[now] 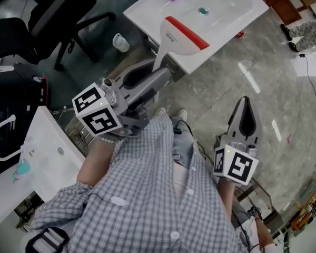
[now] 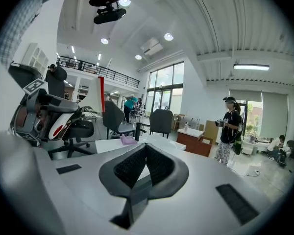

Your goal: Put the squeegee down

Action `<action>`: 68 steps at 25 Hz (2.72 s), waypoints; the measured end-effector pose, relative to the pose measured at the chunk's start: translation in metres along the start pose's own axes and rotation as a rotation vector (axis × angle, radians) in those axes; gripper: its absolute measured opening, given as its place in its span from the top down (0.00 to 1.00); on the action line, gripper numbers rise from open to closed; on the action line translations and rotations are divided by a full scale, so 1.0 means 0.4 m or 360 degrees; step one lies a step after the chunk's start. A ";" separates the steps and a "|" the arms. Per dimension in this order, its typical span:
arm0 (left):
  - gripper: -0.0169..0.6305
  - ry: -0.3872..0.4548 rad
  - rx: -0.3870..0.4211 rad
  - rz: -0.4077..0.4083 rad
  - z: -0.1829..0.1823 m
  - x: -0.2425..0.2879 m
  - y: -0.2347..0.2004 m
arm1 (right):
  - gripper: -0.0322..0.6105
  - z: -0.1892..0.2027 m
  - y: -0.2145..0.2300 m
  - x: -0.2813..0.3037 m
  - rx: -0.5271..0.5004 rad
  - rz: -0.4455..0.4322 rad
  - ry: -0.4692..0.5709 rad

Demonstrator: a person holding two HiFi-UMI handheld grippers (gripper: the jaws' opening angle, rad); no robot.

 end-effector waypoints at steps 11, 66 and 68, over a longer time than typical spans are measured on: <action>0.81 0.0057 0.0036 0.0003 -0.014 -0.066 -0.028 | 0.94 0.018 -0.055 -0.010 -0.0021 0.0039 0.0033; 0.82 0.0364 0.0151 -0.0976 0.031 0.306 -0.002 | 0.94 -0.018 0.356 0.494 -0.0137 -0.0827 -0.0152; 0.82 0.0370 0.0146 -0.0985 0.026 0.297 -0.017 | 0.94 -0.024 0.342 0.501 -0.0140 -0.0833 -0.0149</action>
Point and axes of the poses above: the fingertips, and each gripper's own axes: x forward along the fingers, y to its right, z out of its underside, the point moved 3 cm from there along -x, backward along the fingers, and after that the axes turned 15 degrees about x, right-handed, at the moved point
